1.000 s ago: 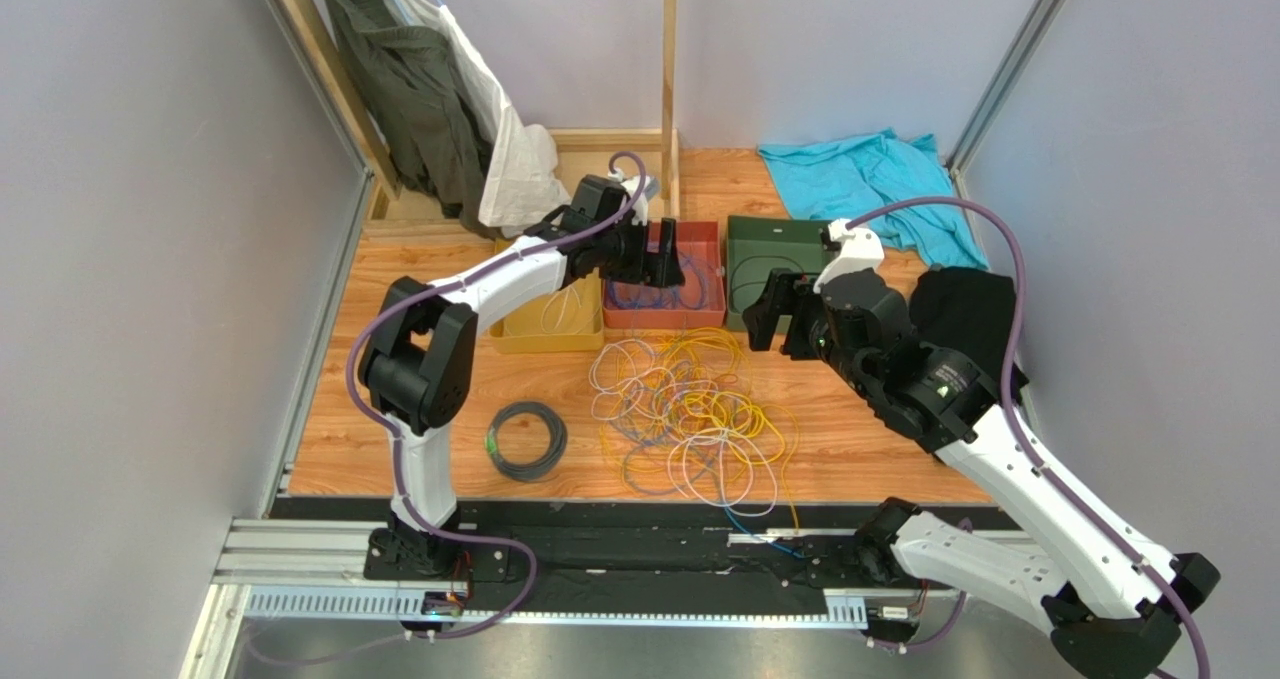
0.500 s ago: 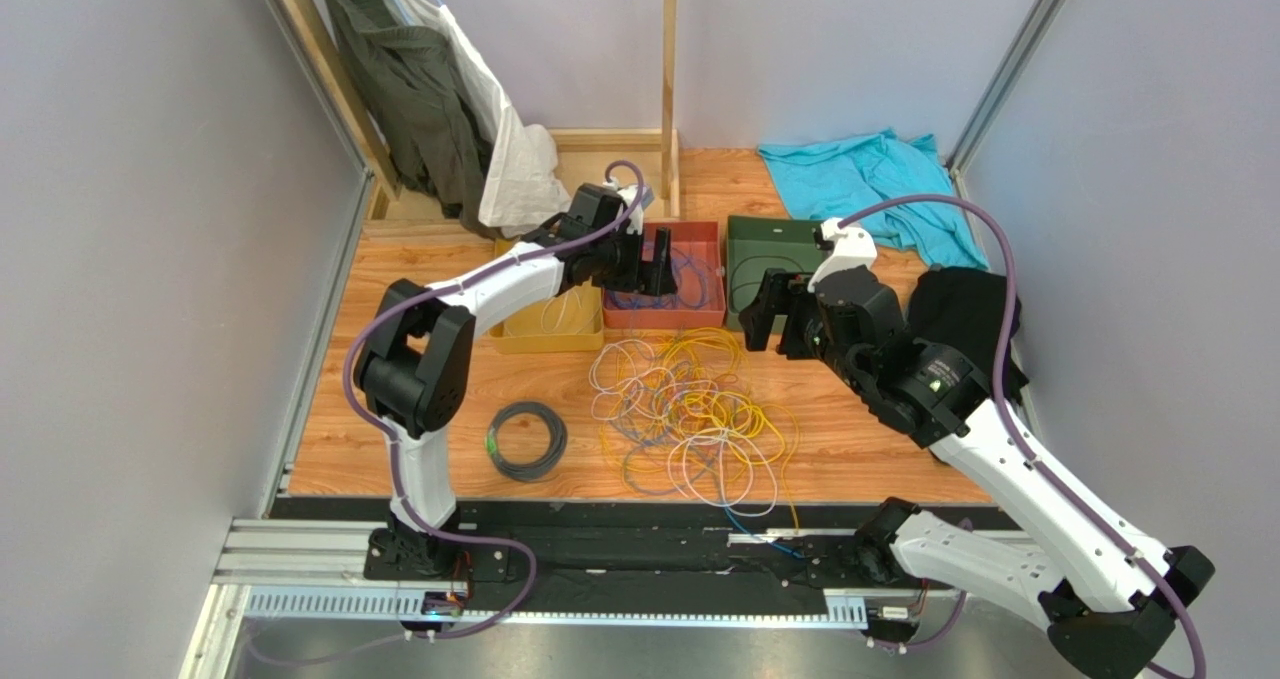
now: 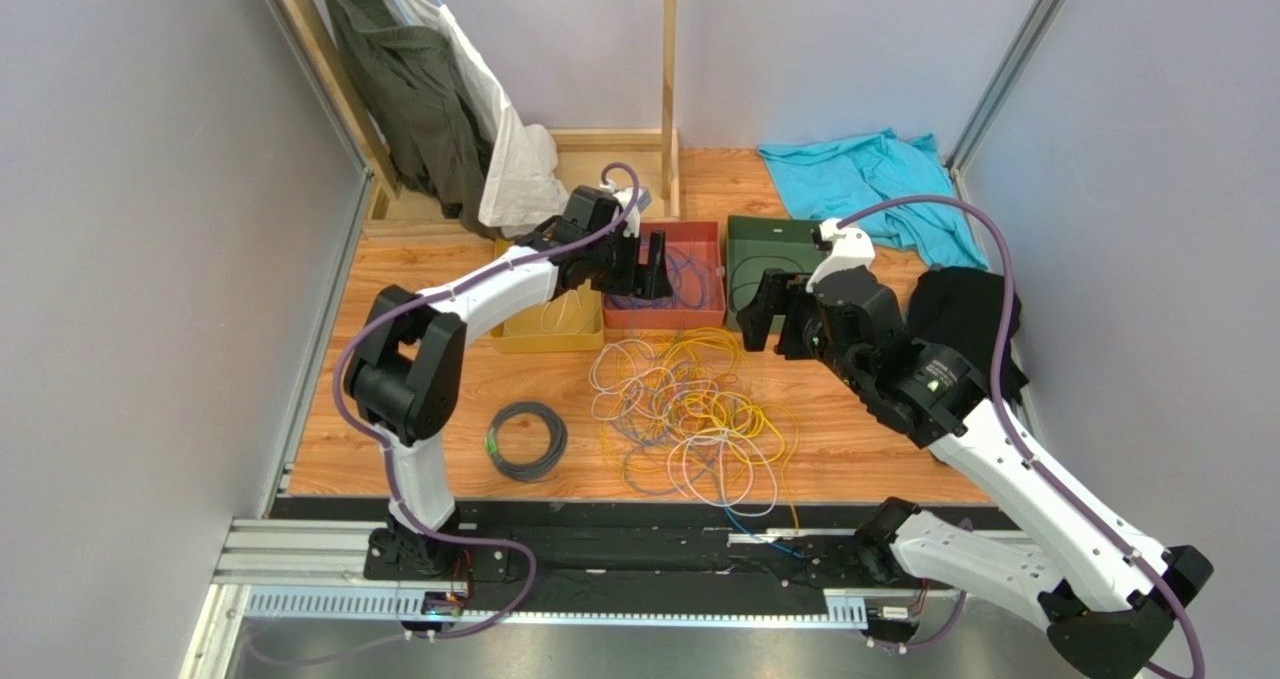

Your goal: Untangle the cables

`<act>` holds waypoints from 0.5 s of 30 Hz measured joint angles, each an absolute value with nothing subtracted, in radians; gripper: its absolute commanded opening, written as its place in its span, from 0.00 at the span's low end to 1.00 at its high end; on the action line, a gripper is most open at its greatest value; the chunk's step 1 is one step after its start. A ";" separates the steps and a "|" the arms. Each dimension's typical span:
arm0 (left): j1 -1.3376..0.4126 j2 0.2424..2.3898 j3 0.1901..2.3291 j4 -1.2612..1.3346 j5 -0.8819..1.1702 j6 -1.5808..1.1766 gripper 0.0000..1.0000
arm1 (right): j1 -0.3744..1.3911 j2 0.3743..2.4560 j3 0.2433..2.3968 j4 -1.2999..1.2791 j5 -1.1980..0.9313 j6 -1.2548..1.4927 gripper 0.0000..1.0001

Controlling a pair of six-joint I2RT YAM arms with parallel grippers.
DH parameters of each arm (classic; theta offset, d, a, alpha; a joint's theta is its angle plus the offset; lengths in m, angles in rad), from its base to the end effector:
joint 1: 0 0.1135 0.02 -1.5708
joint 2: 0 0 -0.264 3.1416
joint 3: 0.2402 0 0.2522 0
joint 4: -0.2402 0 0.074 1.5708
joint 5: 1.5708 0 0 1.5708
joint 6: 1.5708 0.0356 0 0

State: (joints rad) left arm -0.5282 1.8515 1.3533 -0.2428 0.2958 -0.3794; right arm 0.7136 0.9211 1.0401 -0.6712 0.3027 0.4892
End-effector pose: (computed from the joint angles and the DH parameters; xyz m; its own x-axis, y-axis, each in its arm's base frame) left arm 0.3547 -0.2190 0.2299 -0.7889 0.0502 -0.6125 0.4044 0.7928 -0.4560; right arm 0.1493 0.1153 0.3557 -0.5535 0.1141 -0.8250 -0.1958 0.9450 0.2621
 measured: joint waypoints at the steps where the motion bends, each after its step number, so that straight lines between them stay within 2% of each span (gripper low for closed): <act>1: -0.528 1.868 1.358 -0.243 0.298 -0.380 0.79 | 0.713 0.921 1.040 -0.671 0.303 0.489 0.80; 9: -0.528 1.946 1.366 -0.240 0.292 -0.387 0.67 | 0.701 0.920 1.039 -0.672 0.303 0.489 0.80; 12: -0.528 1.946 1.366 -0.215 0.287 -0.392 0.42 | 0.699 0.922 1.039 -0.672 0.302 0.489 0.80; 13: -0.528 1.946 1.366 -0.209 0.286 -0.394 0.26 | 0.698 0.922 1.039 -0.672 0.302 0.489 0.80; 14: -0.528 1.946 1.366 -0.202 0.286 -0.395 0.17 | 0.698 0.923 1.038 -0.672 0.302 0.489 0.80; 15: -0.528 1.946 1.366 -0.196 0.286 -0.396 0.04 | 0.697 0.923 1.038 -0.672 0.301 0.489 0.79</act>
State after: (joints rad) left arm -0.5282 1.9461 1.3663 -0.1963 0.2859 -0.3958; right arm 0.6971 0.9234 1.0378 -0.6716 0.3012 0.4892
